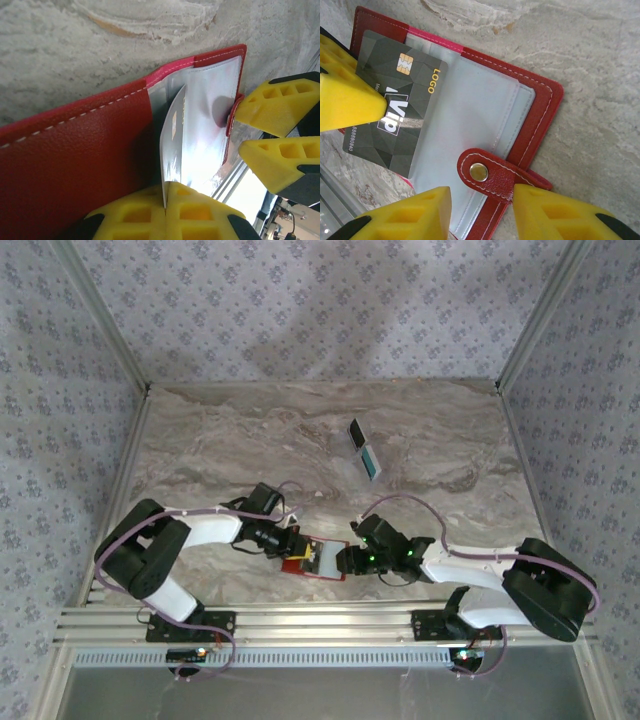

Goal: Put the credit cards into the card holder

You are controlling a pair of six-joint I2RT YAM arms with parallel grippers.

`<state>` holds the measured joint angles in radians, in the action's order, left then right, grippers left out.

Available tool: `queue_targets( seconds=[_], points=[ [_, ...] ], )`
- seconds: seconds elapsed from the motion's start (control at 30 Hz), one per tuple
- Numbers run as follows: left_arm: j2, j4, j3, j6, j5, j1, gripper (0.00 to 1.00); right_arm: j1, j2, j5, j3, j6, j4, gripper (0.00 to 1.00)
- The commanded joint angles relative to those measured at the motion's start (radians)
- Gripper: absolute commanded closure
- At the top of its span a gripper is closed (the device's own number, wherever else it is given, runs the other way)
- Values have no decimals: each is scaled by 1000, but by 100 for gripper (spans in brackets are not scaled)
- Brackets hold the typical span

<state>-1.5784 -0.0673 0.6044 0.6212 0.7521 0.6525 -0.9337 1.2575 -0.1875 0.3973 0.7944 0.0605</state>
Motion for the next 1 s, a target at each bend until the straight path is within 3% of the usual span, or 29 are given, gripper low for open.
queue_targets(
  seconds=[0.0, 0.23, 0.97],
  points=[
    [-26, -35, -18, 15, -15, 1, 100, 6, 14, 14, 1, -16, -11, 60],
    [-20, 7, -28, 46, 0, 1, 100, 6, 7, 15, -2, -15, -8, 54],
    [-25, 183, -68, 150, 42, 2, 100, 6, -21, 28, -22, -12, 6, 53]
  ],
)
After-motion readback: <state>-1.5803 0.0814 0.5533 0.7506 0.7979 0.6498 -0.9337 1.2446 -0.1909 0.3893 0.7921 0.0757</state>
